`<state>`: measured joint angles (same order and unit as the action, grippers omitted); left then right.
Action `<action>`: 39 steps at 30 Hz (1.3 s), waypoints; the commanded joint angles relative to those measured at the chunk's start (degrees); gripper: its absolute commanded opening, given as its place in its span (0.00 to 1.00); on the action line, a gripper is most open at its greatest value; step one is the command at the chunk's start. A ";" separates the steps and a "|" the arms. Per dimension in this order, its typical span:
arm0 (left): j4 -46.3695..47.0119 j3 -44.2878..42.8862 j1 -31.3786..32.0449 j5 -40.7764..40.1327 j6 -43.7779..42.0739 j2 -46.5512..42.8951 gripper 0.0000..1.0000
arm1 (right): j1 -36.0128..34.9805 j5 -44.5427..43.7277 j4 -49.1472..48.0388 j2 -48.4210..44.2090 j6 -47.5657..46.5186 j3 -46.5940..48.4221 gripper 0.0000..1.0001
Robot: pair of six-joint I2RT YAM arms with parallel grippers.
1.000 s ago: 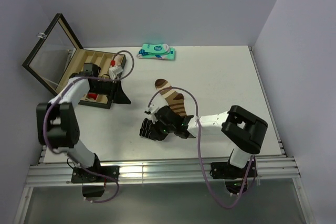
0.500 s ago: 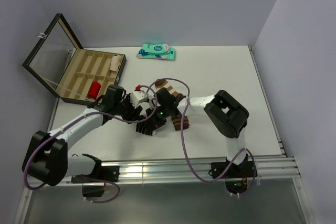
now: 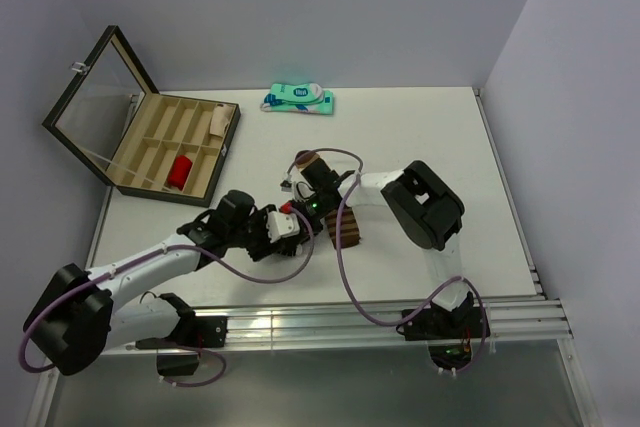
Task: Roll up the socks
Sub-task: Roll the sock at the center of the board.
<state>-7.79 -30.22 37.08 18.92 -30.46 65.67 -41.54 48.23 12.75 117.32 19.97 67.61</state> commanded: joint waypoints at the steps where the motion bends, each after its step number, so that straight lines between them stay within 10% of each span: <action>1: 4.09 1.12 3.25 -2.13 -1.80 0.16 0.60 | 1.02 -4.02 5.88 3.35 -1.42 0.41 0.07; 19: 5.95 -0.54 7.30 -3.54 -1.98 11.84 0.57 | 2.07 -4.11 5.44 3.62 -0.89 -0.82 0.15; 30: -3.36 -6.87 7.31 1.03 -1.89 19.05 0.14 | 2.52 -5.85 0.62 -3.67 2.88 -5.47 0.35; 39: -10.57 -9.16 6.87 7.71 -1.53 20.55 0.00 | 7.25 -12.62 -11.77 -18.78 13.50 -18.12 0.50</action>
<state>-10.28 -39.07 44.03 22.04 -32.29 84.42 -37.04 41.39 6.66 104.71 28.77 52.73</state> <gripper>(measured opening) 0.162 0.488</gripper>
